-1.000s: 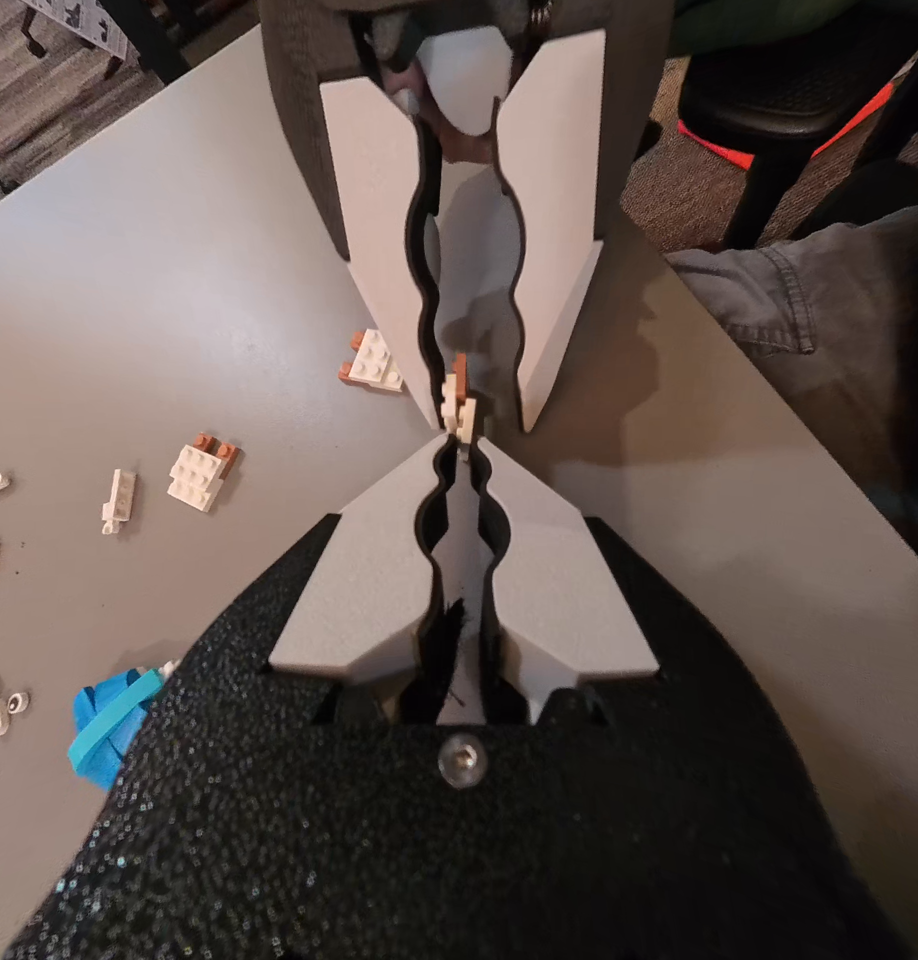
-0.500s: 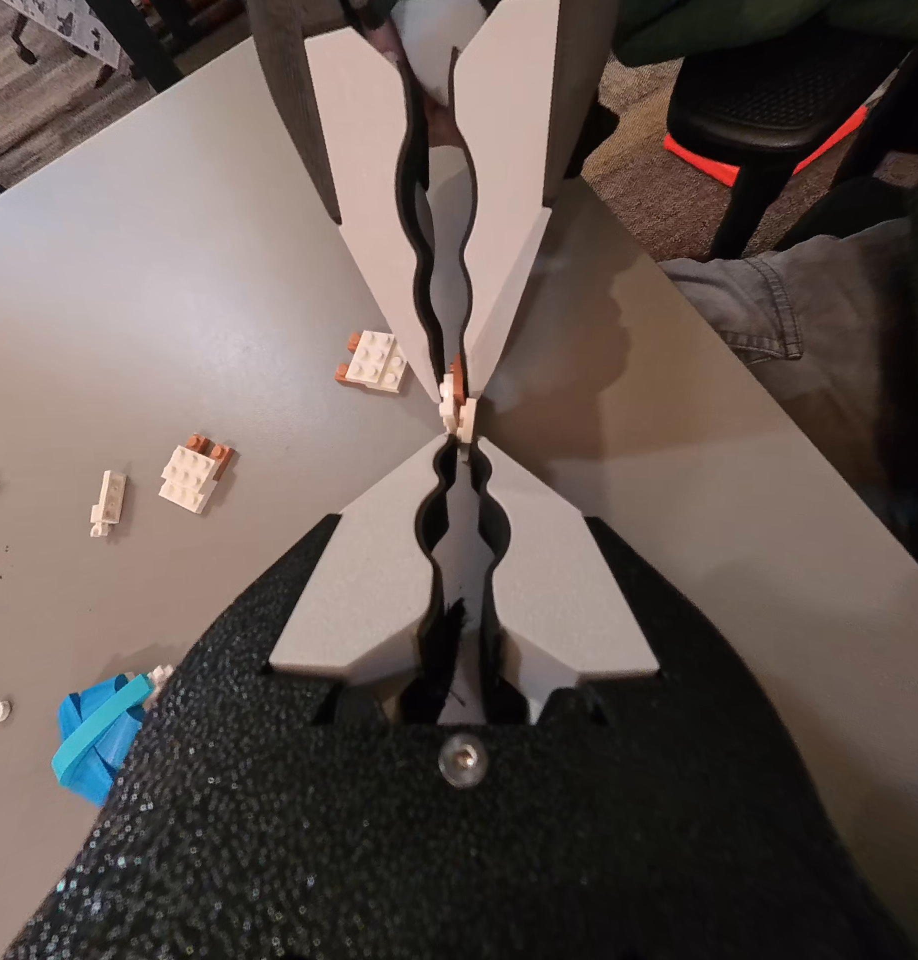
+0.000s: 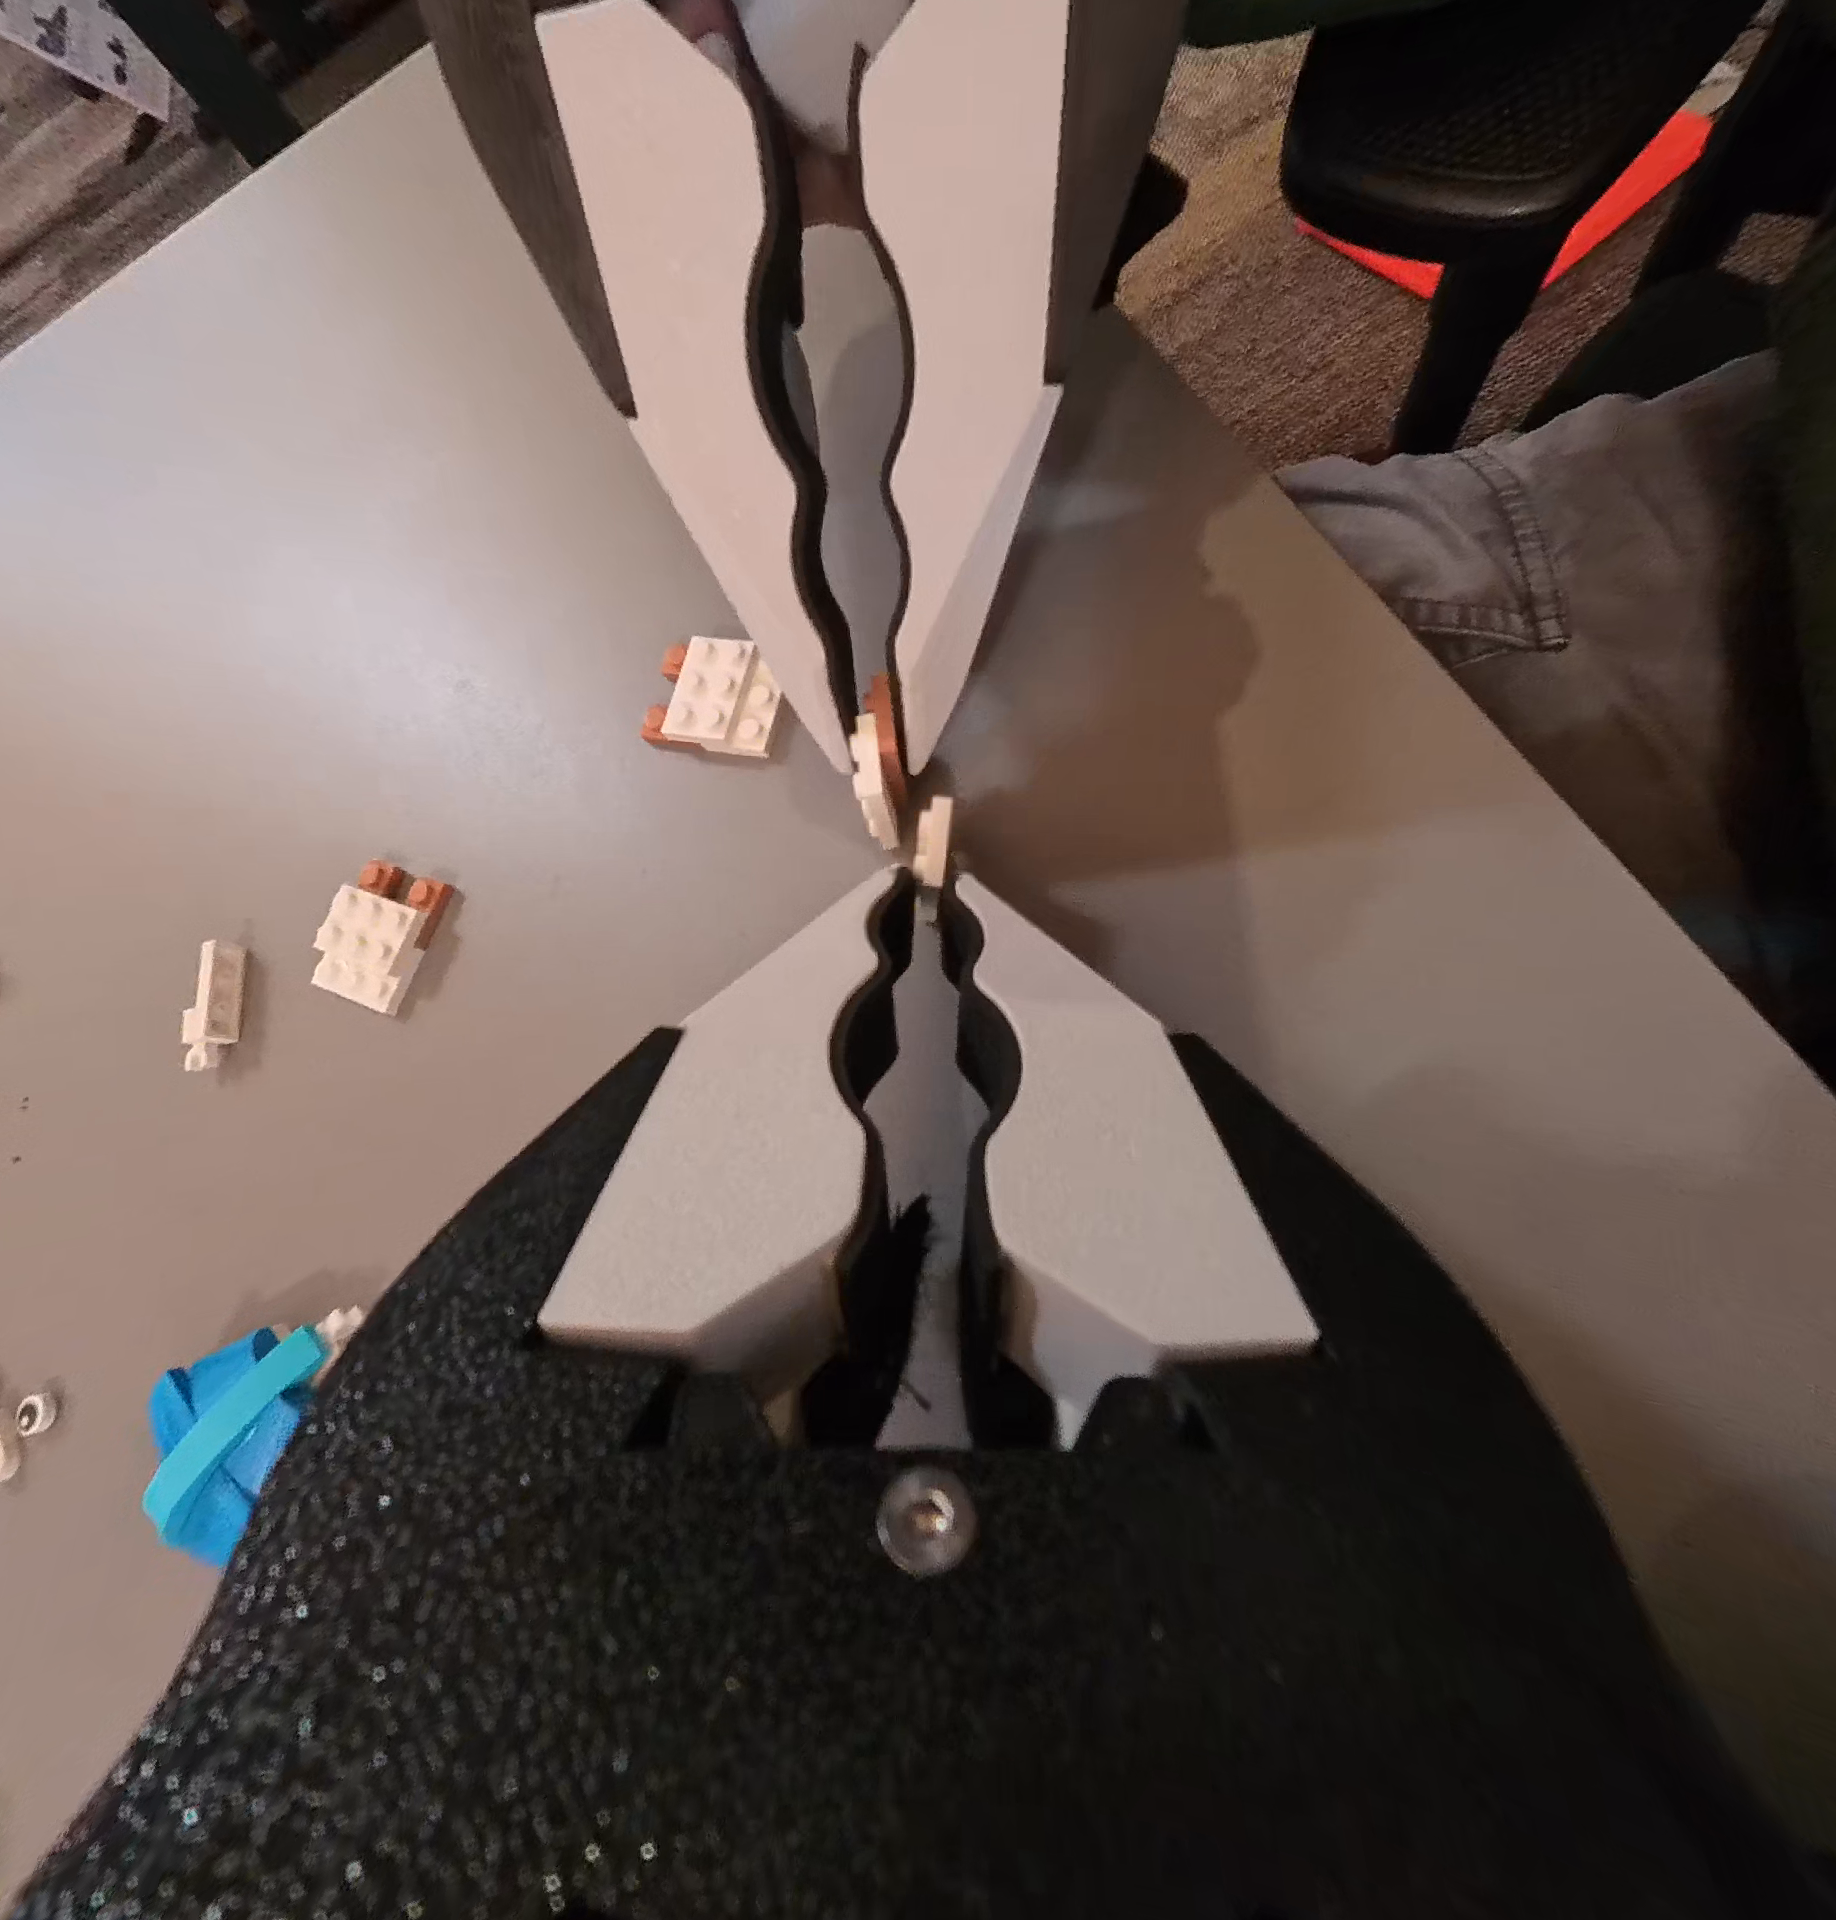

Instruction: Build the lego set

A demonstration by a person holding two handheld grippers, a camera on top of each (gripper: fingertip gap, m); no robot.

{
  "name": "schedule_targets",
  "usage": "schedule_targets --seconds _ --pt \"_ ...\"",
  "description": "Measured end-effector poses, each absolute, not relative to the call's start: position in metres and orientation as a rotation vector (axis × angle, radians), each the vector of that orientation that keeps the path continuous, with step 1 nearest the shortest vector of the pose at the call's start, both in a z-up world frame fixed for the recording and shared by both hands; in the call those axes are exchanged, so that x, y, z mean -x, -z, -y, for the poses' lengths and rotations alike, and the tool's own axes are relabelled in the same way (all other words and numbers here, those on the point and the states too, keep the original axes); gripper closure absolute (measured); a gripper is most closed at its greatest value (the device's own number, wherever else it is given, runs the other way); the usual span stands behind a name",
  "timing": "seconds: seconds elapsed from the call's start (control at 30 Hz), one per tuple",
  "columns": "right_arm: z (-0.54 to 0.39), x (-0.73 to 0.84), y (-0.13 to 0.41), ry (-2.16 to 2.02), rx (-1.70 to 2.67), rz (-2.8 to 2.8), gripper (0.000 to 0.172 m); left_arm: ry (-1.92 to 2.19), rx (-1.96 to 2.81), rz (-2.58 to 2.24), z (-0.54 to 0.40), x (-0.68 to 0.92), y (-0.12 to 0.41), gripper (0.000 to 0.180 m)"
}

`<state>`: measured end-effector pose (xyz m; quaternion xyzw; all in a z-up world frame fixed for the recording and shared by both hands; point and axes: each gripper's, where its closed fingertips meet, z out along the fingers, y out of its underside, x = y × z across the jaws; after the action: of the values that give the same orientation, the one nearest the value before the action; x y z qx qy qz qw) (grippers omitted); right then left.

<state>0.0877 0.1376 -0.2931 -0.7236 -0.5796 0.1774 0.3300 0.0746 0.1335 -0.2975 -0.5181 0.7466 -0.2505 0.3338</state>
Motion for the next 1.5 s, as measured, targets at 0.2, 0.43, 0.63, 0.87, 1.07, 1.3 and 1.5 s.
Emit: schedule_targets --seconds 0.2,0.43,0.63,0.87,1.07,1.3,1.5 --pt "-0.135 -0.084 0.293 -0.456 1.906 1.528 0.164 0.636 1.335 -1.951 -0.133 -0.077 0.298 0.178" --pt "-0.132 -0.083 0.294 -0.443 1.917 1.546 0.162 0.635 1.351 -1.940 -0.134 -0.079 0.297 0.178" --pt "-0.127 -0.079 0.300 -0.480 1.921 1.577 0.147 0.625 1.362 -1.932 -0.136 -0.079 0.298 0.178" --pt "-0.130 -0.074 0.297 -0.477 1.895 1.556 0.143 0.627 1.366 -1.928 -0.137 -0.079 0.298 0.178" --pt "-0.132 -0.071 0.298 -0.454 1.883 1.559 0.145 0.632 1.369 -1.925 -0.137 -0.079 0.298 0.178" --pt "-0.138 -0.070 0.299 -0.390 1.867 1.523 0.159 0.655 1.375 -1.909 -0.138 -0.080 0.298 0.178" --pt "-0.141 -0.071 0.300 -0.357 1.867 1.508 0.161 0.671 1.378 -1.898 -0.138 -0.080 0.298 0.178"
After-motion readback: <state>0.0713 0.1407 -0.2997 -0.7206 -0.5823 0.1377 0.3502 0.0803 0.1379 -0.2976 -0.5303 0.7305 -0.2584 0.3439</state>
